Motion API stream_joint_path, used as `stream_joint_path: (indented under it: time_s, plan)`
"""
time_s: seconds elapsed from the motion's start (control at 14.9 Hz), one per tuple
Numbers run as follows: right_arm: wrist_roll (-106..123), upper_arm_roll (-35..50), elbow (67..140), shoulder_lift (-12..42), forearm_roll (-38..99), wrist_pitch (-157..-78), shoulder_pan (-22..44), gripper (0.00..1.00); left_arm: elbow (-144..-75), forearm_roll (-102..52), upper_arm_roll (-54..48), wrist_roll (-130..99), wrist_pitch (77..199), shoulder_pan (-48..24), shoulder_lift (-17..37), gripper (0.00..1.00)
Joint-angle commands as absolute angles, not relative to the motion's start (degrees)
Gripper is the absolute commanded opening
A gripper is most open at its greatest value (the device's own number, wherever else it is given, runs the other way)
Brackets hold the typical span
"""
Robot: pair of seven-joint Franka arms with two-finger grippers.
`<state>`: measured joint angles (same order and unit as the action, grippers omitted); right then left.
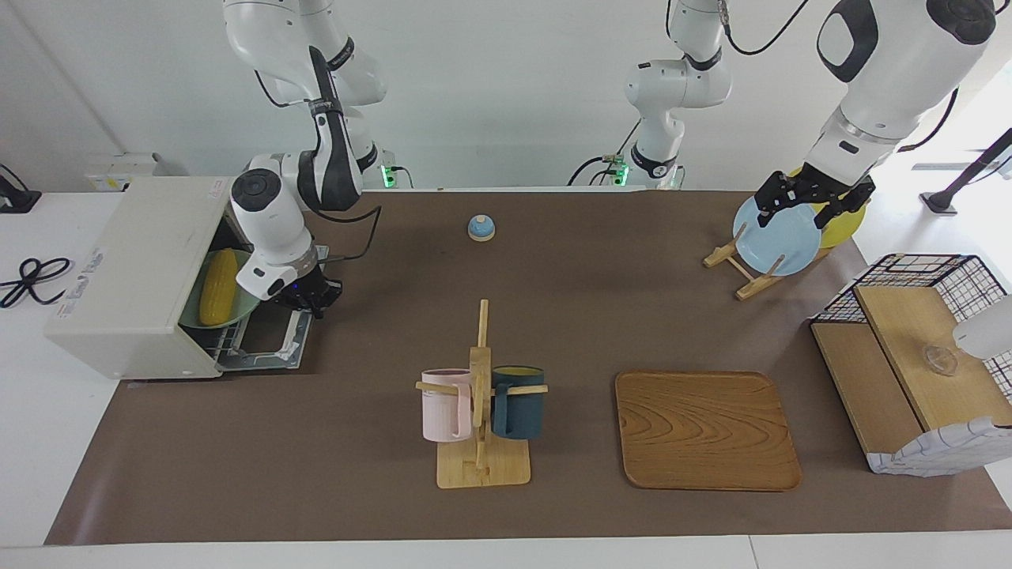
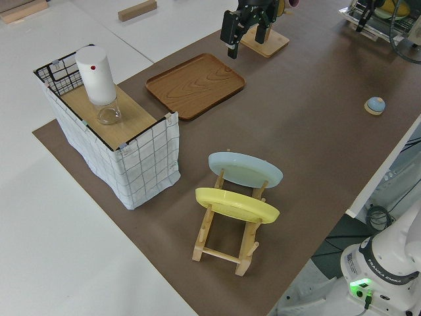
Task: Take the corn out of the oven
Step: 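Reach the right gripper into the open toaster oven toward the plate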
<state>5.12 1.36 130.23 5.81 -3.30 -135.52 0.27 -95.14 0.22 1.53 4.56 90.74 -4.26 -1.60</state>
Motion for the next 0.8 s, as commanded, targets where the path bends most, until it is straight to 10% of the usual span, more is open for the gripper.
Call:
stream_joint_path:
  time_s: [0.0,0.74]
  plan:
    - [5.9,-0.2,130.7,8.4,-5.4,-137.3,-2.6,0.0,-96.5,-0.4,1.3,4.9,91.7,-3.8,-3.0,1.0]
    - [-2.0,1.3,127.5,8.1,1.2,-133.5,6.1,0.0,-96.5,-0.4,1.3,4.9,91.7,-3.9,-3.0,1.0]
